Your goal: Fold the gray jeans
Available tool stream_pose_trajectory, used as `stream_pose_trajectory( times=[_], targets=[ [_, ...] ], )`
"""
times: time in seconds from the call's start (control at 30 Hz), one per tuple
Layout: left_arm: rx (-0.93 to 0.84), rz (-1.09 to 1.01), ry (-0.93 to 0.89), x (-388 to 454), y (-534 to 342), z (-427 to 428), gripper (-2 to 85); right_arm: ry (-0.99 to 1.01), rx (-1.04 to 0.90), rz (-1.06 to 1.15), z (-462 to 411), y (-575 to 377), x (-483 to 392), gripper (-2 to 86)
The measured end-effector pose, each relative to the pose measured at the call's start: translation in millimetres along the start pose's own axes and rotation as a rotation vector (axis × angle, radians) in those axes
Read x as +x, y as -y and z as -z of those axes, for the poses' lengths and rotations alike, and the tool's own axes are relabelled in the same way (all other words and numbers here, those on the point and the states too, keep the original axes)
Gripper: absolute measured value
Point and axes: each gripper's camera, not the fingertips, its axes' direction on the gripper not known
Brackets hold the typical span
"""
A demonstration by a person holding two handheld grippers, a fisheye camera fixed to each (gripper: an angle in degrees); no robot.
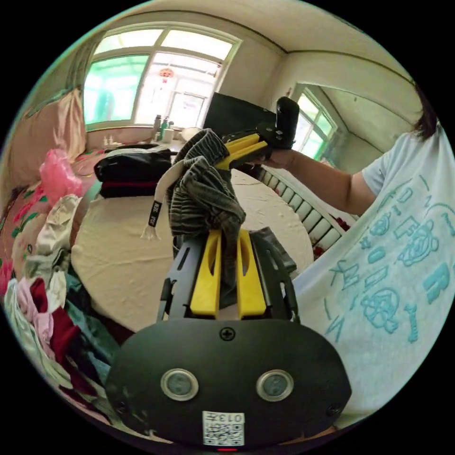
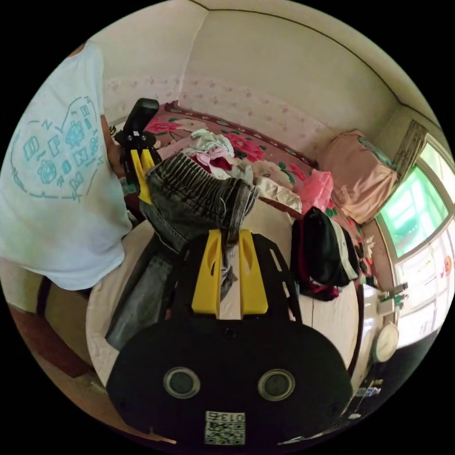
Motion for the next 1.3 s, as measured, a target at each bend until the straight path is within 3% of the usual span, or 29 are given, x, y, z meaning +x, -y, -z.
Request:
stream_pose_trajectory(
  times=[0.2,0.3,0.43,0.57,0.63,0.77,0.87,1.0,1.17,1.3],
  targets=[
    [-0.204,-0.352,-0.135,115.3,44.6,-132.2,6.1,-0.193,-0.240,-0.235,20.8,-124.7,-82.1,7.1],
    [-0.343,-0.519,-0.135,176.2,45.0,-215.2,7.2,-0.206,-0.386,-0.478,5.9,-194.4,-110.8,7.2],
    [-0.653,-0.761,-0.125,254.2,17.1,-316.8,9.0,-0.102,-0.270,-0.985,33.1,-278.9,-144.1,8.6],
    [-0.627,-0.868,-0.083,288.5,15.0,-326.2,9.4,-0.090,0.044,-1.424,78.8,-334.4,-193.0,13.3],
    [-0.611,-0.876,-0.191,294.9,29.9,-314.6,8.5,-0.068,0.162,-1.537,89.0,-340.5,-213.9,13.3],
    [-0.464,-0.798,-0.284,283.4,67.4,-273.5,5.2,-0.066,0.206,-1.560,82.3,-300.2,-242.5,13.5],
    [-0.342,-0.621,-0.063,242.4,92.1,-265.4,3.5,-0.124,0.028,-1.543,51.2,-273.0,-252.5,12.1],
    [-0.505,-0.493,0.076,195.1,95.3,-321.0,3.3,-0.055,-0.132,-1.528,9.0,-265.5,-250.4,4.8],
    [-0.598,-0.523,0.120,190.0,73.3,-367.5,2.6,-0.099,-0.283,-1.441,9.7,-261.7,-264.4,2.6],
    [-0.593,-0.546,0.143,204.0,78.4,-366.3,0.7,-0.066,-0.227,-1.471,-1.9,-275.7,-277.2,2.1]
  ],
)
